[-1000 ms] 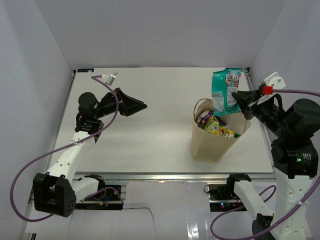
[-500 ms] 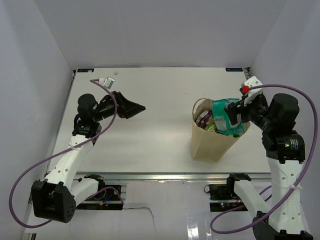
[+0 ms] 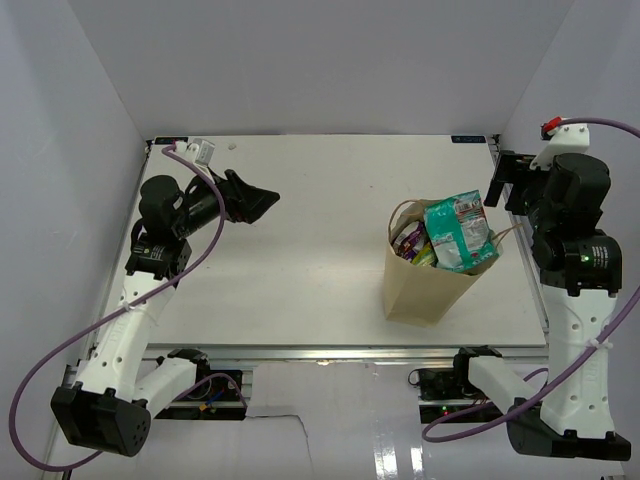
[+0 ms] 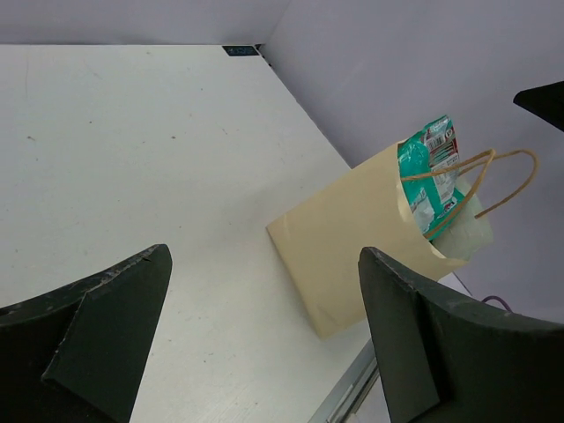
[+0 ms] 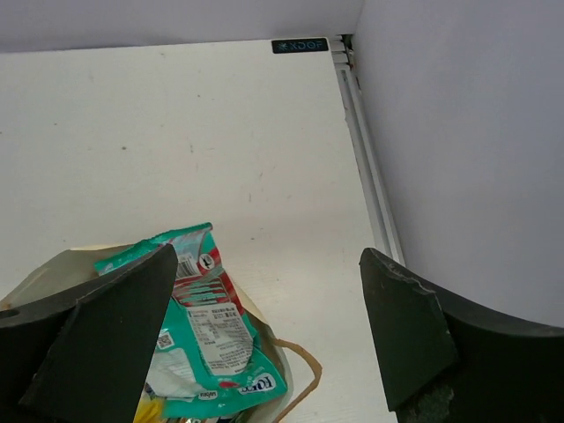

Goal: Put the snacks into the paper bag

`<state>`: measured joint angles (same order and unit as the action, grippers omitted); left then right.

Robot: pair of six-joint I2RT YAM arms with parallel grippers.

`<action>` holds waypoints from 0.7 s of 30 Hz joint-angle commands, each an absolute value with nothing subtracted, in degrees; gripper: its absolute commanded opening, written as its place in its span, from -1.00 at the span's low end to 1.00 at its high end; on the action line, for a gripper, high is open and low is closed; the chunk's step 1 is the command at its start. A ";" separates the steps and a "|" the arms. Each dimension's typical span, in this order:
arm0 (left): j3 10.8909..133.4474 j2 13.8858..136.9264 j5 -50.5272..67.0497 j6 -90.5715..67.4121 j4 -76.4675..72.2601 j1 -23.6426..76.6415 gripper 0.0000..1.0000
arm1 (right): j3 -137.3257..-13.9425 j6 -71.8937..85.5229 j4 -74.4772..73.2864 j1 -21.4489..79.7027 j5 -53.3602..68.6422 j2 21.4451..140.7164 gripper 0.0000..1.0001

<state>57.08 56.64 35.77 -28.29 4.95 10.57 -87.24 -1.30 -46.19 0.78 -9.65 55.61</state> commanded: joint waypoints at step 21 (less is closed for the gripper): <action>62.14 61.43 36.83 -28.92 3.52 10.37 0.96 | -83.50 -4.39 -42.63 0.70 -23.55 48.43 0.80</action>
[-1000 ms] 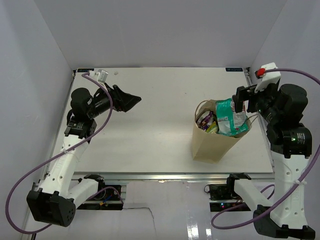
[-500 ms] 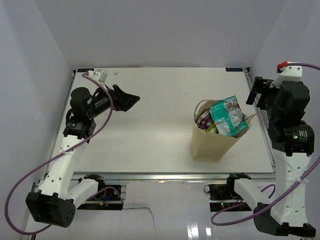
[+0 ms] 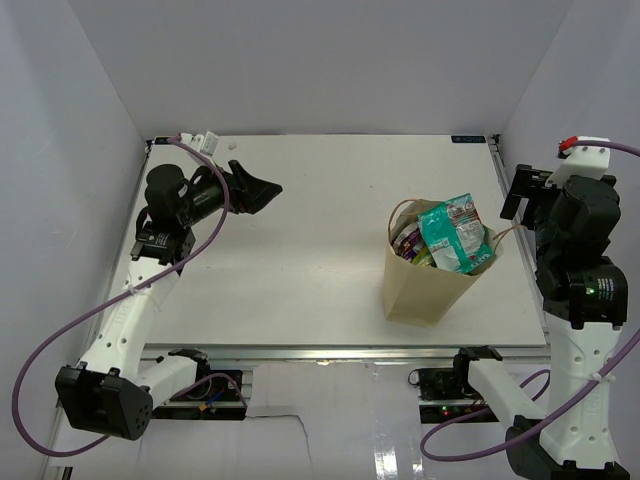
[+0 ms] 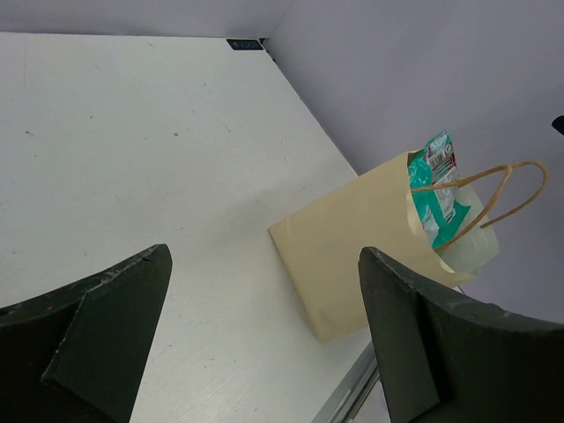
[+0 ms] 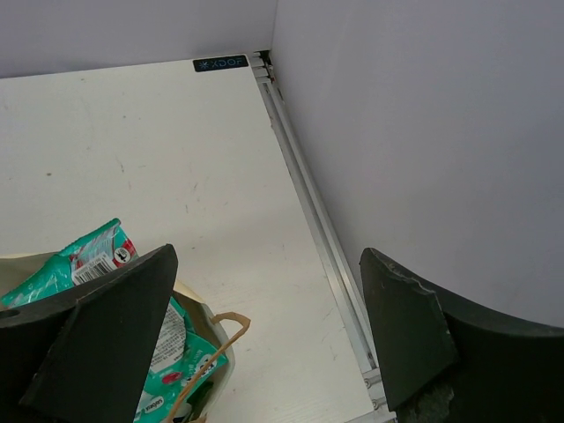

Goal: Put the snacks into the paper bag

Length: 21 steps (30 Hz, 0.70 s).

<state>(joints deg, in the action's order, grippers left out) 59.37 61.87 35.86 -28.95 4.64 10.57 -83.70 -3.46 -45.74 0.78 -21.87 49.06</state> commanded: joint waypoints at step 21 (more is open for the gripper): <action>61.79 60.03 33.49 -27.60 5.80 10.28 0.96 | -81.13 -6.93 -40.69 0.70 -18.02 49.48 0.80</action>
